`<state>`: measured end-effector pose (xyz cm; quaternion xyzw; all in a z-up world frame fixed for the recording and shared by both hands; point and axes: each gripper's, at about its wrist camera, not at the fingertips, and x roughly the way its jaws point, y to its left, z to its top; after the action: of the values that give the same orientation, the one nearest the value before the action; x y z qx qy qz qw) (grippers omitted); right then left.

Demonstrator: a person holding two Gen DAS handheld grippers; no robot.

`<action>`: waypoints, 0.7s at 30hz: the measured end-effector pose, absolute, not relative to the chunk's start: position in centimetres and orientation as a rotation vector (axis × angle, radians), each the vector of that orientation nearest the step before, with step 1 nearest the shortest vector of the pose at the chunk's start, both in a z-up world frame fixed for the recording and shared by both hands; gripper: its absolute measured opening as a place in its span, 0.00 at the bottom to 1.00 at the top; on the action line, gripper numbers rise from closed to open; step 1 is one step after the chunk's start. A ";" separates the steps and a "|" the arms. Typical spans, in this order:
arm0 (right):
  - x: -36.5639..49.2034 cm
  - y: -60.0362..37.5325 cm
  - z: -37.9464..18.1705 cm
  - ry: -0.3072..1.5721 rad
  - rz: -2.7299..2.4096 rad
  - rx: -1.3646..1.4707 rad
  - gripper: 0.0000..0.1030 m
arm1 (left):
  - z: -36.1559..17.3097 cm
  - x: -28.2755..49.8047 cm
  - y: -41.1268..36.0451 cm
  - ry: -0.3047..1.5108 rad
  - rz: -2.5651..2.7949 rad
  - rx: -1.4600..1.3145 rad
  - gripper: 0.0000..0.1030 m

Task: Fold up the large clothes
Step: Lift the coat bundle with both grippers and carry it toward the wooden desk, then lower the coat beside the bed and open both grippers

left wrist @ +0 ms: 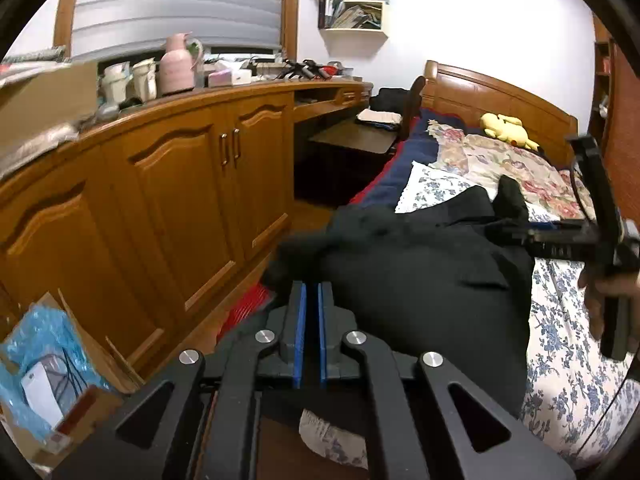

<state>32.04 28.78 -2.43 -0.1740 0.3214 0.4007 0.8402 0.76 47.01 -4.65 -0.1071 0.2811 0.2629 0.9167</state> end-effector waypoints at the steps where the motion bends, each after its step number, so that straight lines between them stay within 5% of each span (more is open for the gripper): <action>1: 31.8 28.7 -2.7 0.672 0.841 -0.376 0.61 | -4.7 0.5 46.9 0.569 0.539 -0.220 0.15; 6: 31.2 28.1 -2.5 0.636 0.831 -0.352 0.61 | -4.4 -1.1 46.4 0.527 0.502 -0.221 0.31; 12: 27.3 28.2 -2.5 0.588 0.835 -0.362 0.64 | -3.0 -1.7 46.1 0.498 0.462 -0.205 0.39; 16: 25.6 27.7 -3.1 0.593 0.894 -0.367 0.64 | -2.4 -0.7 44.9 0.494 0.424 -0.181 0.65; 21: 26.5 25.8 -3.0 0.601 0.941 -0.351 0.64 | -1.9 0.7 43.6 0.483 0.414 -0.157 0.68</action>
<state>26.50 25.77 -3.04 -0.1655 0.2835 0.4442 0.8336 0.67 43.57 -1.90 -0.0770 0.2371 0.2035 0.9468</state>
